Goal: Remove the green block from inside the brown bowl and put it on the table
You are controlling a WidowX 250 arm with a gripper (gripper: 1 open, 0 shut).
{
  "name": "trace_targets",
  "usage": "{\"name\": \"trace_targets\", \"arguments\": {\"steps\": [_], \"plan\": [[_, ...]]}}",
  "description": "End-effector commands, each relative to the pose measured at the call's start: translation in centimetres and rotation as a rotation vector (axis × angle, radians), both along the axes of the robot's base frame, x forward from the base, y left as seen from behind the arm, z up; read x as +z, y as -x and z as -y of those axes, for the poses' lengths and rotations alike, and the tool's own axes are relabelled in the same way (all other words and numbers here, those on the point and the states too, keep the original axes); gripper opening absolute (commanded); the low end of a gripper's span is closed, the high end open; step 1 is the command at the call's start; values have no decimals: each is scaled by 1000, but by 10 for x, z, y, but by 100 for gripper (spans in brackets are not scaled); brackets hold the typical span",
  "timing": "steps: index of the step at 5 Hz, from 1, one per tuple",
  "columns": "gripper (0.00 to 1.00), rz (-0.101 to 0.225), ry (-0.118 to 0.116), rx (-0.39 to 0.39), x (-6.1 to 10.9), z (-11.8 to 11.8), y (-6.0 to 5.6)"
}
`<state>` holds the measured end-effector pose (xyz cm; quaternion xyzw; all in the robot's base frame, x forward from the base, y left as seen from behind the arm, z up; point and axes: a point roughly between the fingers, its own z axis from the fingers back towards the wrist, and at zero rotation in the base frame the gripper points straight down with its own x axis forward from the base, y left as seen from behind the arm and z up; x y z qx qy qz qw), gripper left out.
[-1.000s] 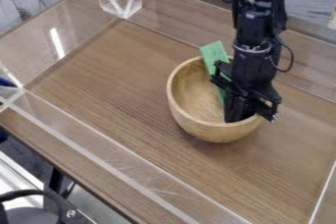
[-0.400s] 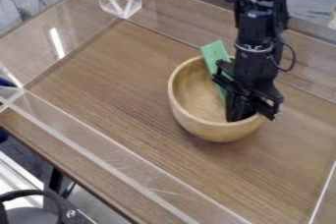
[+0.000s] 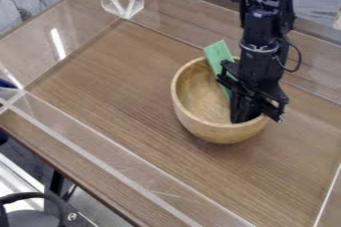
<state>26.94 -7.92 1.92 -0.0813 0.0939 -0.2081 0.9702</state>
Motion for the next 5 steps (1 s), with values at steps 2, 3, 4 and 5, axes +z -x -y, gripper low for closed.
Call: {"name": "trace_targets", "arguments": {"steps": [2,3,4,5], "plan": [[0,-77,23,-99,-22,18,14],[0,-82,25,-106,-22,20,15],[0,-87,27,-113,-22,22,16],[0,-92,29,-119,-22,24,17]]}}
